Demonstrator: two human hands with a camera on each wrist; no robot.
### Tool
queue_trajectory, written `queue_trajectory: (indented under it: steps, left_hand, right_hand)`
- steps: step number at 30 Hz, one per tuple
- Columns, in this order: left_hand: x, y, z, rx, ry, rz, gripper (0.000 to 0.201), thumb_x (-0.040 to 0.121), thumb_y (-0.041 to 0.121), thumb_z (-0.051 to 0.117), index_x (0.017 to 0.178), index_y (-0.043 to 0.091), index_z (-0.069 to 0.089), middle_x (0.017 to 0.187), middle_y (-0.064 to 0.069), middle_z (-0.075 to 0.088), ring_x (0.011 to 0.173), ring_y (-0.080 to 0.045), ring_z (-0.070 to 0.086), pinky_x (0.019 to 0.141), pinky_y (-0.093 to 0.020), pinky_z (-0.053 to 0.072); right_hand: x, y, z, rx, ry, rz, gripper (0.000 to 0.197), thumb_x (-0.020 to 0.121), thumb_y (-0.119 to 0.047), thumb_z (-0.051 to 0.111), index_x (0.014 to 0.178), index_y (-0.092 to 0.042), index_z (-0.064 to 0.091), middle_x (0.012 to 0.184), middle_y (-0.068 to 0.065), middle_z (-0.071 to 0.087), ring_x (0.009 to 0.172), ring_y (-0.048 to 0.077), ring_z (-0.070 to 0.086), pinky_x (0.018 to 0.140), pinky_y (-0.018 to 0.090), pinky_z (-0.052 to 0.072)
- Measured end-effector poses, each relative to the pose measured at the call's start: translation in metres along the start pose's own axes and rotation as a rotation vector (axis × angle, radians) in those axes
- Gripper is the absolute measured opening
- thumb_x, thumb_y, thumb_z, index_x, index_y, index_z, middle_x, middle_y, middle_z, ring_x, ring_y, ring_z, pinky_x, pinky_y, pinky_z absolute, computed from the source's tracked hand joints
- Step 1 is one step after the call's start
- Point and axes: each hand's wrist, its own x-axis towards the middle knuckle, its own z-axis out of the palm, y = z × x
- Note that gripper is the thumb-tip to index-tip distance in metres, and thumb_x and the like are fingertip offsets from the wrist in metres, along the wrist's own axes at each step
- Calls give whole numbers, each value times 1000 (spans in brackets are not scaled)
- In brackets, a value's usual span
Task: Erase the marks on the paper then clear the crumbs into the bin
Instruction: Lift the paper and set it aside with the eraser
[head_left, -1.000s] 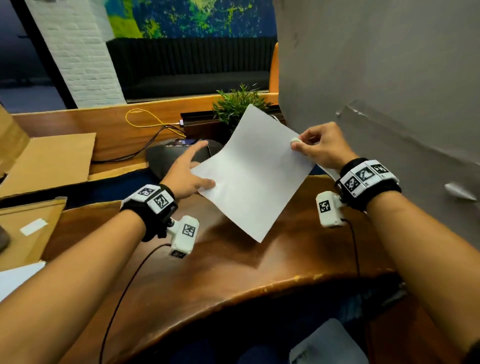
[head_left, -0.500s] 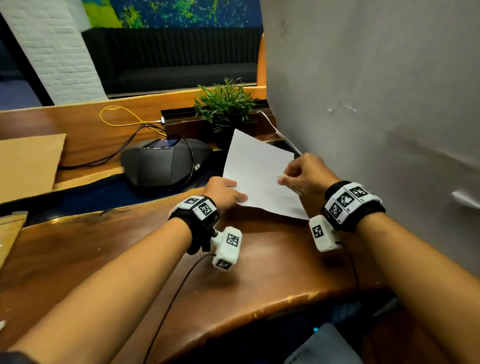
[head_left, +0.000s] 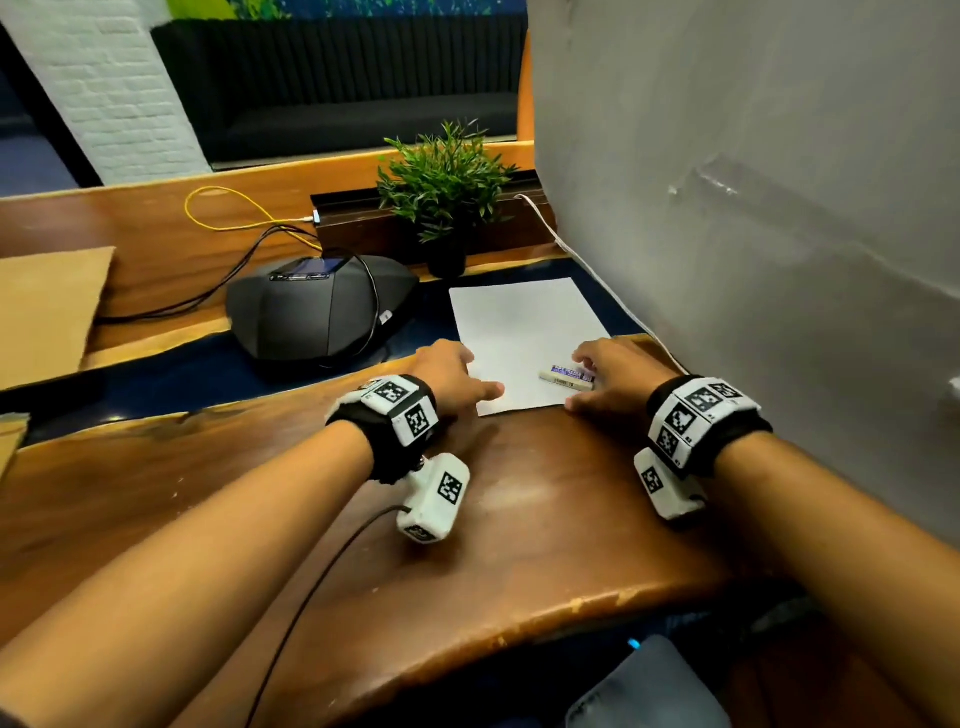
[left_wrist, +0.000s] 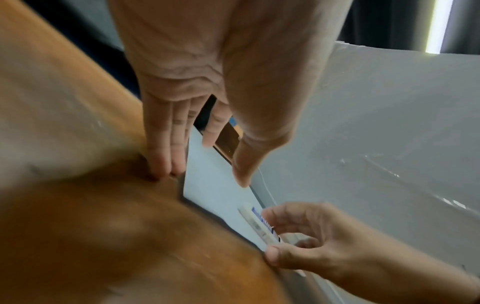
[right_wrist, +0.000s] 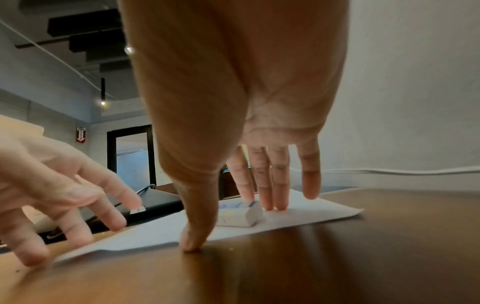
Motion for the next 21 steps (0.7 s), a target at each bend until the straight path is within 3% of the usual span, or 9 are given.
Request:
queue_trajectory:
  steps: [2, 5, 8, 10, 12, 14, 16, 18, 21]
  left_hand:
    - [-6, -9, -9, 150, 6, 70, 58, 79, 50, 75, 124, 17, 60, 119, -2, 64, 112, -22, 58, 91, -33, 48]
    - [-19, -17, -12, 258, -68, 185, 58, 78, 56, 73, 124, 24, 57, 122, 5, 63, 112, -17, 58, 94, -33, 47]
    - [-35, -20, -14, 464, -175, 371, 70, 84, 65, 60, 138, 22, 50, 135, 6, 54, 122, -16, 50, 98, -24, 35]
    - [-43, -23, -19, 496, -239, 449, 76, 88, 66, 54, 147, 21, 41, 147, 7, 43, 134, -17, 40, 104, -25, 29]
    - [-56, -35, -30, 444, -332, 382, 82, 87, 68, 49, 154, 24, 28, 159, 8, 26, 145, -15, 26, 115, -29, 18]
    - [-68, -58, -48, 468, -362, 271, 100, 77, 84, 38, 157, 27, 17, 164, 7, 11, 149, -13, 15, 120, -32, 11]
    - [-79, -85, -69, 502, -353, 197, 119, 62, 97, 25, 157, 27, 11, 165, 6, 5, 150, -12, 10, 120, -32, 7]
    - [-95, -112, -88, 519, -349, 101, 129, 52, 99, 18, 158, 26, 8, 165, 5, 0, 150, -12, 6, 120, -33, 5]
    - [-125, -144, -105, 575, -376, -73, 129, 53, 103, 14, 157, 27, 2, 164, 3, -7, 151, -16, 0, 122, -38, 3]
  right_hand:
    - [1, 3, 0, -8, -18, 14, 76, 79, -48, 79, 141, -14, 51, 133, 6, 62, 118, 23, 59, 100, 32, 47]
    - [6, -2, -2, 14, -41, 20, 71, 79, -48, 79, 136, -14, 55, 128, 7, 64, 113, 24, 59, 97, 33, 49]
    - [10, -12, -6, 24, -69, 9, 67, 80, -50, 77, 134, -15, 58, 125, 6, 65, 110, 24, 59, 95, 33, 49]
    - [14, -13, -7, 24, -73, 22, 69, 81, -51, 76, 136, -15, 56, 127, 7, 63, 113, 25, 58, 95, 33, 47]
    - [11, -15, -8, 14, -79, 44, 75, 81, -53, 75, 140, -14, 50, 132, 8, 60, 117, 27, 56, 95, 33, 45]
    - [4, -17, -8, 0, -73, 58, 85, 81, -53, 76, 147, -13, 40, 141, 10, 54, 126, 29, 52, 100, 36, 44]
    - [-8, -18, -11, 22, -57, 60, 93, 82, -49, 76, 153, -12, 30, 149, 11, 46, 134, 30, 47, 107, 37, 40]
    - [-27, -18, -16, 38, -44, 47, 97, 83, -49, 76, 156, -11, 25, 156, 11, 38, 142, 29, 39, 113, 37, 34]
    - [-59, -16, -18, 56, -66, 21, 96, 80, -55, 75, 155, -15, 30, 158, 8, 37, 144, 26, 36, 115, 35, 31]
